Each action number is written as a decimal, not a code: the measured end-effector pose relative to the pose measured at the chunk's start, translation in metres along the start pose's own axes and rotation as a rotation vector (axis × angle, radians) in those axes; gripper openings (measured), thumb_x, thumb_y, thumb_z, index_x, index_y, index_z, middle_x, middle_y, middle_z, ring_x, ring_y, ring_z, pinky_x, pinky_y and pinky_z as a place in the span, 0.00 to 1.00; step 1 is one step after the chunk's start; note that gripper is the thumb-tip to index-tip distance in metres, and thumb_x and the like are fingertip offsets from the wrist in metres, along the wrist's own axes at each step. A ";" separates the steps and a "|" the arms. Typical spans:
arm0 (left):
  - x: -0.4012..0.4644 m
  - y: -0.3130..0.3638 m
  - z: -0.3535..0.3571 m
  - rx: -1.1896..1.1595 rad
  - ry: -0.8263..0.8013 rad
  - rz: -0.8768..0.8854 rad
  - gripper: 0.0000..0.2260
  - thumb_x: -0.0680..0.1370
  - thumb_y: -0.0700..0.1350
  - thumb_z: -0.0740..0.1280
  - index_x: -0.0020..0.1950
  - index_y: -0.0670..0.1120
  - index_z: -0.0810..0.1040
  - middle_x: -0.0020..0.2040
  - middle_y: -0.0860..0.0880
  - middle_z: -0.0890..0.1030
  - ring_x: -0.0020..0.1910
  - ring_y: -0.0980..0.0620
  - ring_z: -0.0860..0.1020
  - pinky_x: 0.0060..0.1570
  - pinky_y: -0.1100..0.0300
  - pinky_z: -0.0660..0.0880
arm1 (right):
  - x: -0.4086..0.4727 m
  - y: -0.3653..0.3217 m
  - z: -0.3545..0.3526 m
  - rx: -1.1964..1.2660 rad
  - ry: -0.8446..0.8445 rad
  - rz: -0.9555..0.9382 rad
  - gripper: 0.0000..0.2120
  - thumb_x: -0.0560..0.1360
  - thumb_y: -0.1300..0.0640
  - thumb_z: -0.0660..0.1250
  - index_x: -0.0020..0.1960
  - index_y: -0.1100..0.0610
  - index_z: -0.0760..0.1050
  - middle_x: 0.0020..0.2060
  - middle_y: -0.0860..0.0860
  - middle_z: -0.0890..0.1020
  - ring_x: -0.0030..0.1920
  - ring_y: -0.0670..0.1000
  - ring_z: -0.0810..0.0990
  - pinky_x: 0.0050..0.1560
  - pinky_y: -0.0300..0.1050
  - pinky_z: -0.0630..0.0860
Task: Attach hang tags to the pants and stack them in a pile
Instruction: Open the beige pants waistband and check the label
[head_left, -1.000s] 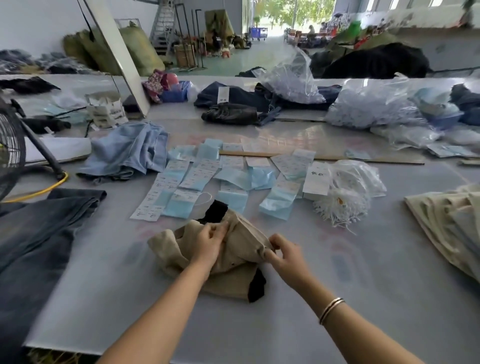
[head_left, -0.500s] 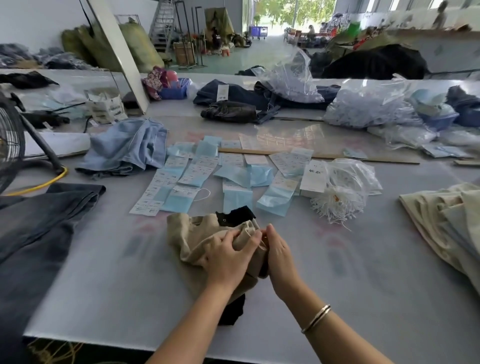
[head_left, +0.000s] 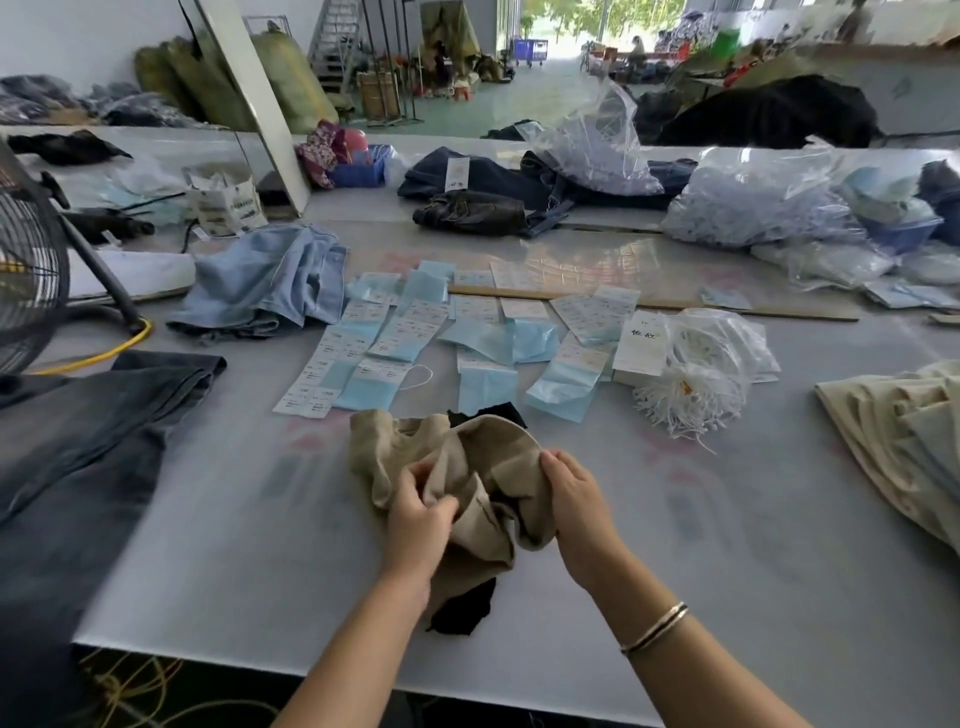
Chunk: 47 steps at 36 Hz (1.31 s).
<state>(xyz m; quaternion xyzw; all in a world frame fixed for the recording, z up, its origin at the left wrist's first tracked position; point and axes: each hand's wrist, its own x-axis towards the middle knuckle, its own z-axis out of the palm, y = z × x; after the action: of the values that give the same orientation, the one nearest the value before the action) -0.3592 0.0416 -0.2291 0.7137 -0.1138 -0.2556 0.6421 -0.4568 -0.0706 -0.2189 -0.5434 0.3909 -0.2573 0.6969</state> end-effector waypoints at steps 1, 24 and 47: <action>-0.002 -0.001 0.001 0.087 -0.010 0.064 0.14 0.74 0.35 0.68 0.51 0.53 0.73 0.48 0.52 0.80 0.46 0.57 0.79 0.42 0.71 0.72 | -0.001 -0.001 0.001 0.019 0.018 -0.004 0.13 0.82 0.55 0.57 0.41 0.55 0.75 0.34 0.51 0.78 0.35 0.46 0.75 0.32 0.34 0.72; 0.037 0.149 -0.069 0.444 -0.305 0.294 0.07 0.74 0.39 0.72 0.40 0.51 0.81 0.40 0.48 0.83 0.43 0.49 0.79 0.49 0.55 0.74 | -0.008 -0.126 -0.065 -0.326 -0.155 -0.634 0.11 0.72 0.58 0.72 0.43 0.42 0.76 0.29 0.43 0.75 0.28 0.44 0.72 0.25 0.36 0.69; 0.048 0.072 -0.050 1.038 -0.282 0.344 0.07 0.77 0.47 0.69 0.54 0.51 0.78 0.50 0.52 0.79 0.53 0.51 0.77 0.53 0.57 0.74 | 0.017 -0.091 -0.090 -0.622 -0.290 -0.229 0.17 0.78 0.61 0.64 0.51 0.38 0.81 0.44 0.28 0.81 0.47 0.30 0.78 0.44 0.20 0.70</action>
<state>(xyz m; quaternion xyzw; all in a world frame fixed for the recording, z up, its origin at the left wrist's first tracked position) -0.2817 0.0502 -0.1671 0.8662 -0.4239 -0.1505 0.2177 -0.5153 -0.1590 -0.1450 -0.8006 0.2841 -0.1226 0.5132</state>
